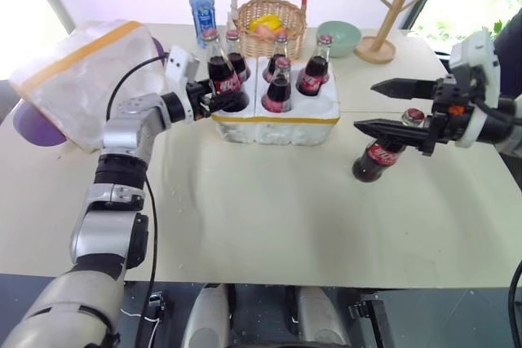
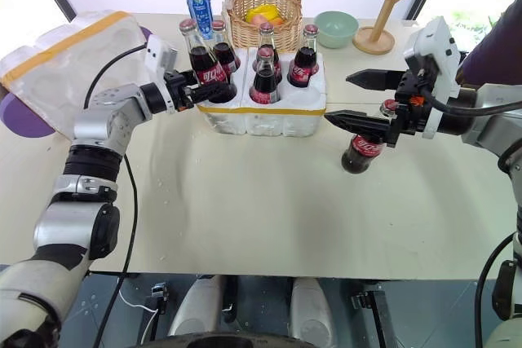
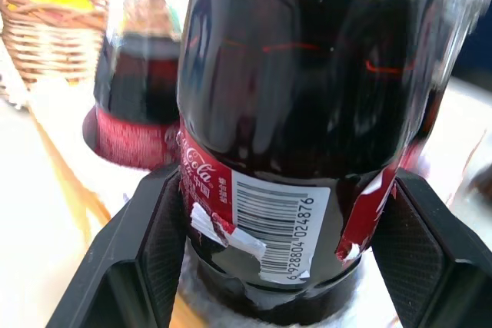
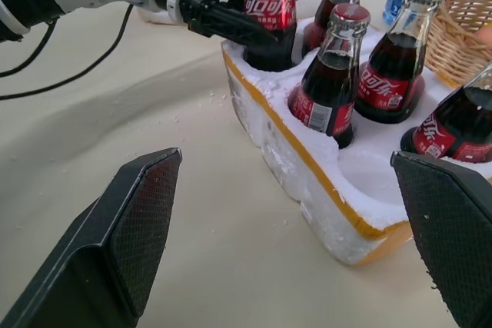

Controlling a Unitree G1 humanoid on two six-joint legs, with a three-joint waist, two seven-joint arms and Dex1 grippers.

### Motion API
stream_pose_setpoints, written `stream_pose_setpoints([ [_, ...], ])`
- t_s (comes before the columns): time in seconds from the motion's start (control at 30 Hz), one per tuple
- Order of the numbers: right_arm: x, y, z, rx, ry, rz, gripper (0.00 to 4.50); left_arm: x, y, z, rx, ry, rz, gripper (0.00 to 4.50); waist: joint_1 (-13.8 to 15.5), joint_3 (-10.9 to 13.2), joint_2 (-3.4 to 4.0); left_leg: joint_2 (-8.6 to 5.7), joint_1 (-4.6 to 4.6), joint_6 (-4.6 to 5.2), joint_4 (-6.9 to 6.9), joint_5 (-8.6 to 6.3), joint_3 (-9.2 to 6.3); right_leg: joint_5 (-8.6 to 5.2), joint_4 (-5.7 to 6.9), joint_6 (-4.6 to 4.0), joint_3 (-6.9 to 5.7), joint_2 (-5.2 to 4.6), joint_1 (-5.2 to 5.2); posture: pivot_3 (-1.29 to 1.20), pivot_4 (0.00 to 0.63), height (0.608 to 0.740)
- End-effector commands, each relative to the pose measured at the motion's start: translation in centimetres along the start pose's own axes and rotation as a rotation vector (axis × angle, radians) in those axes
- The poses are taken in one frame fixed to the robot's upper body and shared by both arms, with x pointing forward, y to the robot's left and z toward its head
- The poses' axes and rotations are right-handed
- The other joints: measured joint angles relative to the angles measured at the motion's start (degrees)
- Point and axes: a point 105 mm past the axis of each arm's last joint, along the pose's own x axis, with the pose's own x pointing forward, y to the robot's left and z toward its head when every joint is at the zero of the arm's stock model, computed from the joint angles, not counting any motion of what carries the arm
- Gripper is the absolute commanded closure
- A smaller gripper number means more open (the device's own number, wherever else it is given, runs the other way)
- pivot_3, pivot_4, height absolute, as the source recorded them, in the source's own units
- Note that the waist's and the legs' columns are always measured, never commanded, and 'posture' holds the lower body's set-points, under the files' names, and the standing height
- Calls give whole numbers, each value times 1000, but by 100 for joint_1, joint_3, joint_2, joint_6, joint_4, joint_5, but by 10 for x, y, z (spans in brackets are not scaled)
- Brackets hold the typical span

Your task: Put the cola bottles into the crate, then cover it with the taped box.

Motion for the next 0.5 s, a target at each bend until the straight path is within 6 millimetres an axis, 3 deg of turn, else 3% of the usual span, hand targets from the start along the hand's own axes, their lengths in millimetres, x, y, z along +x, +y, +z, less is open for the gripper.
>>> stream_pose_setpoints([
  [0.03,-4,0,11,-48,-37,-17,0,0,-1,6,76,-10,3,241,-8,0,0,0,0,0,0,0,0,0,0,0,0,0,0,0,150,740],
  [0.07,-4,0,10,-51,-33,-18,0,0,-3,5,78,-13,-6,20,-12,-1,1,1,2,1,0,0,0,0,1,0,0,0,0,0,150,740],
  [0.23,-5,-4,14,-65,-55,-49,0,-9,-5,21,22,-107,-19,20,-12,-2,3,2,5,1,-1,0,0,0,5,0,0,1,0,0,150,740],
  [0.37,-25,-1,28,-10,-114,-50,0,-38,-9,64,-93,-280,-91,20,-9,-1,2,3,2,1,0,0,-2,0,6,0,-1,1,-1,0,150,740],
  [0.5,-51,25,23,73,-89,36,0,-79,-28,101,-142,-388,-235,20,6,-1,2,4,1,1,-2,-1,-10,0,1,0,-6,1,4,0,150,740],
])
